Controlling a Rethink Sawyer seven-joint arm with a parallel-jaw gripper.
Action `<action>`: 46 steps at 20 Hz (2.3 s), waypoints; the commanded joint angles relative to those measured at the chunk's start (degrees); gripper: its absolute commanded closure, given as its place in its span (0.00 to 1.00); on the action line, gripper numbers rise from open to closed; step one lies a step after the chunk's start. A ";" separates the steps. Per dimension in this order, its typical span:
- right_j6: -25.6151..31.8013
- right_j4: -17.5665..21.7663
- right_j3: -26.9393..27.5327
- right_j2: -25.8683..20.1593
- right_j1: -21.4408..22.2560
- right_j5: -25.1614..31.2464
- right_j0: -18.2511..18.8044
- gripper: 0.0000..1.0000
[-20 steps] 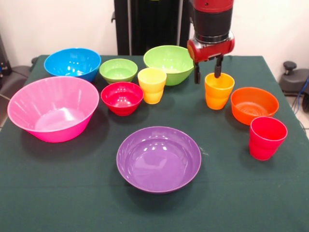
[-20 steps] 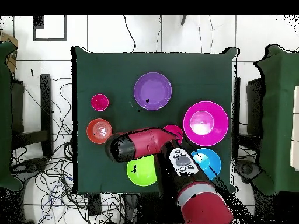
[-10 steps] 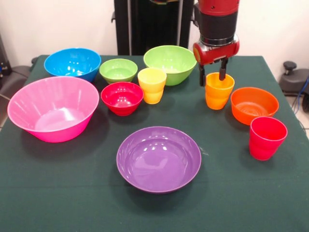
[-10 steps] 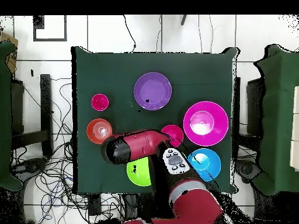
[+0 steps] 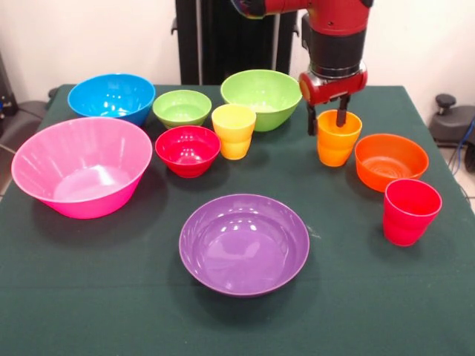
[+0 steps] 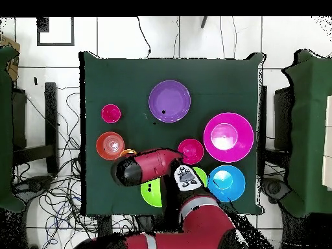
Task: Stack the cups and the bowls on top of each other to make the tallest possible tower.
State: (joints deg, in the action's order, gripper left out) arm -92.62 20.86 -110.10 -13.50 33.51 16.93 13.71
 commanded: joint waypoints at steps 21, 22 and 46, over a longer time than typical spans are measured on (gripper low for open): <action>-7.03 1.67 5.87 4.93 -7.52 -6.65 -2.49 0.00; -6.88 1.43 5.85 4.82 -7.29 -6.39 -2.45 0.00; -5.38 -2.76 -0.73 -2.90 -0.97 -0.41 0.96 0.00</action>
State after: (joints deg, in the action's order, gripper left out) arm -92.62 20.65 -109.01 -9.86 29.91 13.10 13.38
